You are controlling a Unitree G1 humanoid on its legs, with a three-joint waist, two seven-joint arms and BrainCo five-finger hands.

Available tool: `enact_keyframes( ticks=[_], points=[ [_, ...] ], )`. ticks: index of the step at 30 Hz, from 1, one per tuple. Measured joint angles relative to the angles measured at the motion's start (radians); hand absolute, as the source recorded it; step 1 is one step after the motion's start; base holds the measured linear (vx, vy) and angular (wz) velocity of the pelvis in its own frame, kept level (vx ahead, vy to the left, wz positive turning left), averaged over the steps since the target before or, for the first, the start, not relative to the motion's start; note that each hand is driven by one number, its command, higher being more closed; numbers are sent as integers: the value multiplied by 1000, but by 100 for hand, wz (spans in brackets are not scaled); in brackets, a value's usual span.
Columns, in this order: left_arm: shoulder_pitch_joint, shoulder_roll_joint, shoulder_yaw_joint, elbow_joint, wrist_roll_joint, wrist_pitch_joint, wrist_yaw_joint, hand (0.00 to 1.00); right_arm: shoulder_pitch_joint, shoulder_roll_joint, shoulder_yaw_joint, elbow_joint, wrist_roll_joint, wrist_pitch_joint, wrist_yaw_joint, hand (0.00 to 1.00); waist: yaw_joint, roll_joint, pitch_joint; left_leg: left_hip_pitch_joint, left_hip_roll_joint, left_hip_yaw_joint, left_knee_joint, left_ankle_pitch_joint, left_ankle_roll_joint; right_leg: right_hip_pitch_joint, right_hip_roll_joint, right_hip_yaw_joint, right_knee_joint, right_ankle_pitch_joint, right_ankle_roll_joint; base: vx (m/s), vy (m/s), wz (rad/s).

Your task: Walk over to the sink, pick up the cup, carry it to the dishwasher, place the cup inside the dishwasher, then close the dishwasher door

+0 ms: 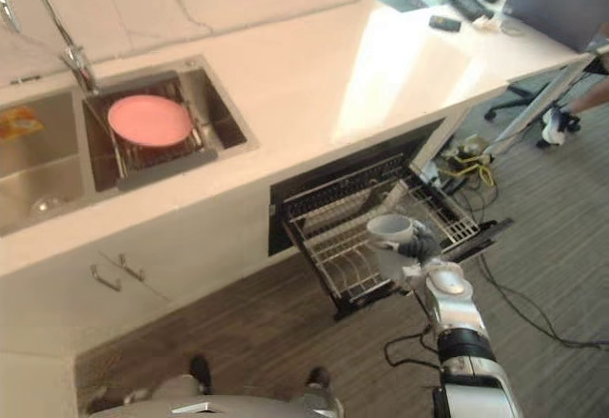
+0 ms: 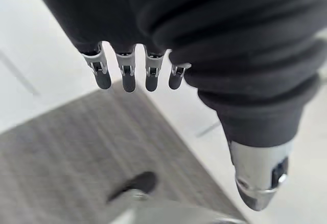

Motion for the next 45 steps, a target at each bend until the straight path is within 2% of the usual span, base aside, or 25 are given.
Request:
enact_keyframes(
  ticks=[2, 3, 4, 6, 10, 16, 19, 21, 22, 23, 24, 25, 31, 32, 33, 36, 38, 39, 41, 42, 43, 44, 45],
  points=[
    [-5, 4, 24, 0, 1, 14, -28, 0, -55, 0, 1, 41, 4, 30, 0, 100, 7, -17, 40, -41, 5, -9, 19, 2, 2, -25, 3, -10, 1, 5, -6, -50, 6, 18],
    [-26, 0, 26, 0, 0, 15, -56, 0, -123, -4, 1, 85, 11, 55, -3, 100, 23, -21, 73, -77, 9, -10, 29, 5, 4, -61, 0, -8, 22, 11, -18, -55, 23, 9],
    [-37, -3, 25, 0, -5, 15, -68, 0, -155, -6, 2, 105, 14, 62, -6, 100, 25, -19, 89, -89, 10, -11, 30, 10, 8, -77, -4, -8, 38, 10, -19, -46, 45, 8],
    [-76, -22, 23, -3, -42, 2, -95, 0, -277, -27, 6, 158, 16, 80, -43, 100, 25, 3, 152, -127, 0, -18, 37, 23, 19, -127, -29, -8, 91, 1, -22, -61, 79, 14],
    [-103, -40, 0, -2, -85, -28, -107, 0, -415, -98, 45, 194, -15, 109, -70, 100, 29, 57, 220, -173, -25, -35, 50, 33, 35, -177, -59, -5, 138, -1, -21, -41, 72, 13],
    [-115, -54, -57, 0, -114, -30, -107, 0, -543, -187, 133, 265, -111, 156, -77, 100, 58, 85, 249, -246, -39, -40, 71, 35, 47, -260, -85, 14, 181, -1, -22, -45, 57, 4],
    [-146, -69, -65, 25, -114, -30, -104, 0, -605, -224, 173, 296, -159, 177, -76, 100, 68, 109, 268, -285, -52, -46, 82, 35, 52, -302, -106, 17, 208, -3, -24, -56, 63, 8],
    [-175, -73, -75, 28, -133, -34, -90, 0, -620, -235, 203, 302, -159, 245, -56, 100, 81, 121, 277, -316, -66, -72, 79, 41, 50, -335, -115, 16, 217, -3, -25, -43, 37, 8],
    [-181, -73, -78, 27, -133, -35, -85, 0, -624, -235, 215, 307, -158, 261, -53, 100, 83, 121, 277, -327, -69, -82, 79, 44, 53, -346, -116, 16, 219, -4, -26, -25, 23, 15],
    [-197, -73, -86, 26, -132, -35, -83, 0, -635, -235, 234, 323, -157, 294, -50, 0, 85, 128, 285, -342, -72, -92, 79, 49, 57, -353, -118, 8, 220, -2, -28, -20, 9, 16],
    [-218, -74, -96, 25, -132, -36, -83, 0, -638, -235, 237, 346, -156, 335, -40, 0, 100, 130, 286, -366, -73, -96, 78, 57, 61, -378, -119, 6, 224, 3, -30, -11, -7, 34],
    [-234, -77, -116, 21, -134, -45, -85, 0, -671, -237, 237, 384, -158, 359, -46, 0, 108, 152, 309, -383, -84, -114, 75, 71, 72, -387, -127, -9, 230, 3, -30, -5, -11, 25],
    [-235, -88, -134, 22, -136, -60, -84, 0, -701, -240, 235, 385, -158, 367, -107, 0, 120, 163, 312, -397, -90, -115, 70, 76, 75, -409, -136, -5, 244, 0, -30, 1, -2, 3],
    [-235, -92, -136, 24, -136, -70, -78, 0, -702, -240, 233, 386, -147, 364, -176, 0, 122, 166, 312, -395, -91, -115, 56, 84, 75, -414, -136, -6, 244, -1, -32, -27, -59, 0],
    [-233, -98, -150, 26, -135, -83, -60, 0, -705, -238, 212, 403, -94, 324, -347, 0, 125, 176, 315, -366, -97, -114, 7, 113, 75, -410, -141, -4, 250, -1, -32, -23, -63, -1],
    [-233, -98, -150, 26, -134, -85, -45, 0, -721, -238, 185, 401, -59, 273, -420, 0, 118, 176, 315, -358, -98, -110, 4, 117, 76, -409, -143, 2, 254, -1, -33, -25, -48, -5],
    [-233, -98, -150, 26, -134, -84, -42, 0, -722, -237, 143, 386, -54, 269, -430, 0, 115, 176, 315, -336, -100, -103, -19, 120, 69, -405, -144, 10, 258, -5, -37, -18, -35, -8],
    [-230, -98, -150, 19, -134, -82, -40, 0, -719, -235, 93, 352, -21, 254, -438, 0, 105, 175, 316, -310, -105, -100, -35, 123, 66, -392, -150, 15, 267, -16, -29, -6, -34, -6],
    [-224, -98, -130, 12, -133, -75, -40, 0, -664, -231, 17, 214, 27, 194, -472, 0, 71, 173, 316, -270, -114, -111, -38, 122, 67, -364, -168, 21, 316, -45, -27, 5, -39, 10],
    [-224, -97, -127, 6, -133, -72, -40, 0, -644, -231, -3, 170, 32, 182, -473, 0, 56, 172, 316, -262, -118, -121, -35, 121, 67, -360, -172, 33, 340, -63, -26, 16, -51, 39],
    [-224, -91, -116, -7, -131, -66, -41, 0, -602, -227, -40, 91, 47, 168, -475, 0, 30, 167, 316, -255, -123, -146, -22, 119, 65, -360, -173, 87, 390, -107, -18, 14, -130, 63],
    [-221, -84, -101, -17, -130, -59, -47, 0, -550, -210, -82, 17, 64, 163, -478, 0, 3, 153, 317, -240, -129, -176, -12, 120, 64, -351, -173, 143, 439, -151, -3, 9, -139, 62],
    [-219, -84, -95, -21, -130, -54, -49, 0, -522, -197, -102, -10, 78, 160, -478, 0, -4, 144, 317, -225, -129, -187, -13, 122, 61, -340, -172, 154, 457, -167, 2, 6, -150, 45]
  ],
)
